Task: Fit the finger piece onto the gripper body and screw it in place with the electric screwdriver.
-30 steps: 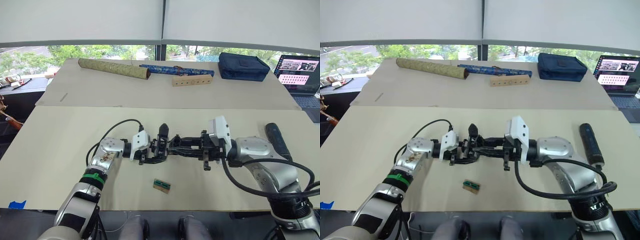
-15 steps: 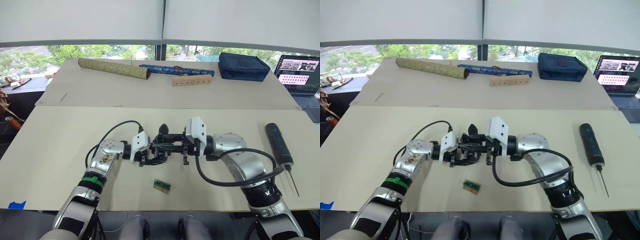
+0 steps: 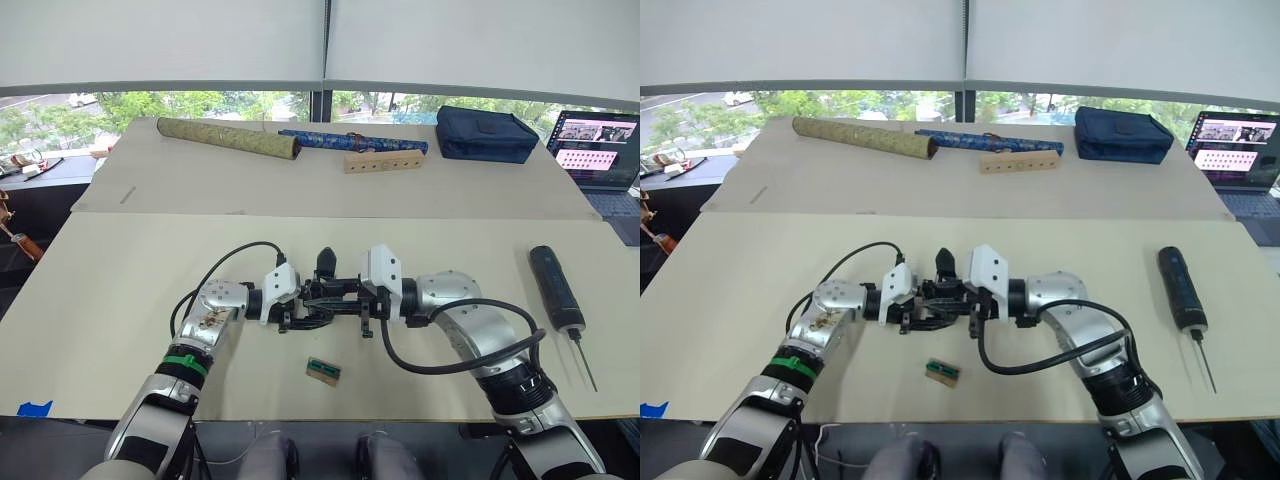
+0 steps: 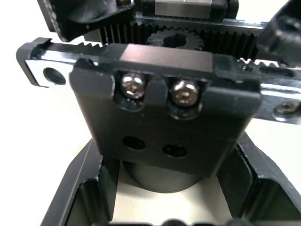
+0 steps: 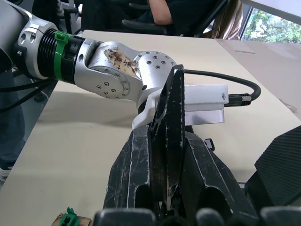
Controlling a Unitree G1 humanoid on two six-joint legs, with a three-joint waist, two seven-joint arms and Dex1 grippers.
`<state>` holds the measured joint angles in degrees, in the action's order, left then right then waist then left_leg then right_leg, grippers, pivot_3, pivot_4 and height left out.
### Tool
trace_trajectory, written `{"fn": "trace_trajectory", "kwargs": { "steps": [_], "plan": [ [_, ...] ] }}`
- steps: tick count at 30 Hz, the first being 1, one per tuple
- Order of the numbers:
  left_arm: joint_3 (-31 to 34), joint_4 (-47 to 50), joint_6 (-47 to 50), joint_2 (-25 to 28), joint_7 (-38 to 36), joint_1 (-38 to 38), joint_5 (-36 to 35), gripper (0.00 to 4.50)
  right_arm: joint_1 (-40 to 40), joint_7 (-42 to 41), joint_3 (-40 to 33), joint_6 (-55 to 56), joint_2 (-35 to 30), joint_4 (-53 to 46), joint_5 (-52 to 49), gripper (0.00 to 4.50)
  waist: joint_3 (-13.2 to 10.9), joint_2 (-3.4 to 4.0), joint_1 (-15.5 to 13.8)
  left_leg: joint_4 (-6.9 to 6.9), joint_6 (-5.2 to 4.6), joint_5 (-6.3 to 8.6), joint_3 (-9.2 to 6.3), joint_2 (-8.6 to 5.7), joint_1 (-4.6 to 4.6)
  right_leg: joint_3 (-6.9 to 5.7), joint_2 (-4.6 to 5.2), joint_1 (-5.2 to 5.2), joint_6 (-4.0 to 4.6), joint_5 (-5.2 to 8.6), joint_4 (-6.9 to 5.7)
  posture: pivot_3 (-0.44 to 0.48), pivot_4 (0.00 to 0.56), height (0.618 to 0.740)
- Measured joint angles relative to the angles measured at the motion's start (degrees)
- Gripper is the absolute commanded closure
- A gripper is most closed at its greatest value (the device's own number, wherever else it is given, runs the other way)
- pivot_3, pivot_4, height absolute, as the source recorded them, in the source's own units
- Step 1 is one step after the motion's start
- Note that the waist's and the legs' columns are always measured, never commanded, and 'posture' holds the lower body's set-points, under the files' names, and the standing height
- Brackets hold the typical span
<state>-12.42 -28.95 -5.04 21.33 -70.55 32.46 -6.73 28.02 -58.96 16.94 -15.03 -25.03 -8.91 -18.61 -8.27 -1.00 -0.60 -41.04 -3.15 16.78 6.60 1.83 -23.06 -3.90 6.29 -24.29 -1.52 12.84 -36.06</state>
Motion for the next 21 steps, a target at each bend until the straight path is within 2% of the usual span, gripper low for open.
{"fn": "trace_trajectory", "kwargs": {
  "steps": [21],
  "plan": [
    [-0.37, 0.98, 0.08, 0.61, 0.84, -0.61, 0.14, 2.17, -0.32, 0.09, 0.13, -3.92, -0.57, -0.81, 0.54, 4.09, 0.02, 0.01, 0.13, 0.02, 0.01, -0.01, 0.01, 0.02, 0.14, 0.03, 0.0, 0.06, 0.0, 0.0, 0.0, 0.0, 0.15, 0.74]
  ]
}}
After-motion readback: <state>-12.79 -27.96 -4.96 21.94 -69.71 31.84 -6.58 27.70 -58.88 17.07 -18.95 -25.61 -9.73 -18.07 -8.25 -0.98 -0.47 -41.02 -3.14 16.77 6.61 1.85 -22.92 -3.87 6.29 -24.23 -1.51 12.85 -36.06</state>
